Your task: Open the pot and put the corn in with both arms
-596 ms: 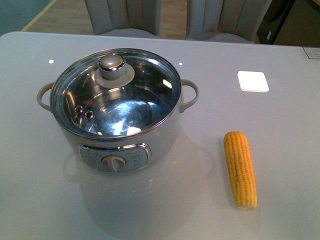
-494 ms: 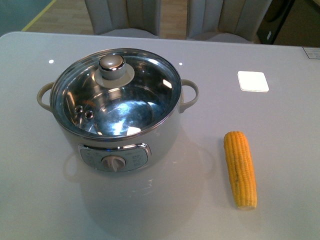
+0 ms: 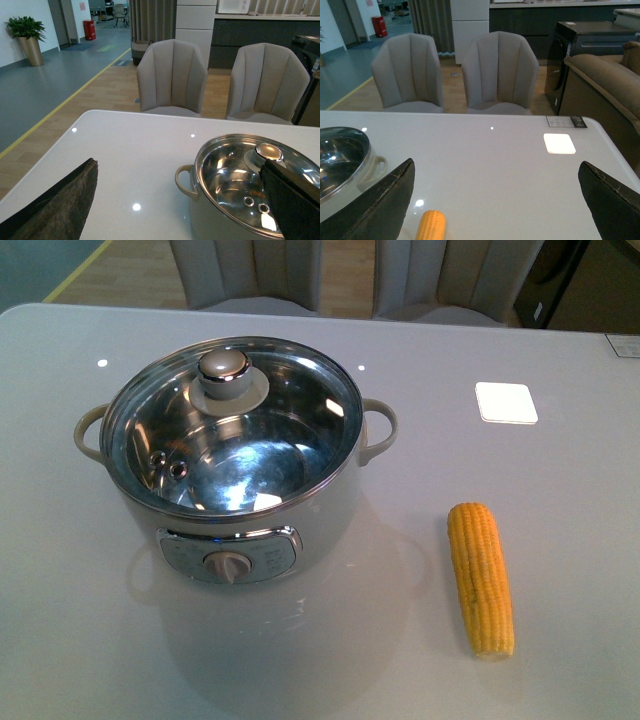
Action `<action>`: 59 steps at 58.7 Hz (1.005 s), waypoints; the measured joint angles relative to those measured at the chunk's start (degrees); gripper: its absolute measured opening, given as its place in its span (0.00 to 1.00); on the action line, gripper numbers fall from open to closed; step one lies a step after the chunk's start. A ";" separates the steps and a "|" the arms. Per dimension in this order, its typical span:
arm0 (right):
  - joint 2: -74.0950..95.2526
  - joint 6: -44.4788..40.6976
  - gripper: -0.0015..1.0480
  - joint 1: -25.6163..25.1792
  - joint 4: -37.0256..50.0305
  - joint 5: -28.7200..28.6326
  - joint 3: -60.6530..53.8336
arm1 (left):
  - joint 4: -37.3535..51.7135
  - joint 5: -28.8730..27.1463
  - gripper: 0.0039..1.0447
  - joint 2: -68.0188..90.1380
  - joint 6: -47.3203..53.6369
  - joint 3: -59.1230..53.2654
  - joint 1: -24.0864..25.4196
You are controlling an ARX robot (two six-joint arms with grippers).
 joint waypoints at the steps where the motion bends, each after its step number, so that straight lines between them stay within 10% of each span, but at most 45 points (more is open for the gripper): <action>1: 0.00 0.00 0.92 0.00 0.00 0.00 0.00 | 0.00 0.00 0.94 0.00 0.00 0.00 0.00; 14: 0.00 0.00 0.92 0.00 0.00 0.00 0.00 | -10.19 -3.50 0.94 11.28 -12.22 4.31 -1.18; 44: 0.00 0.00 0.92 0.00 0.00 0.00 0.00 | 37.27 8.13 0.94 62.25 -5.16 15.34 -4.92; 59: 0.00 -0.02 0.92 0.00 0.00 0.00 0.00 | 43.28 11.98 0.94 83.32 0.74 24.63 -5.27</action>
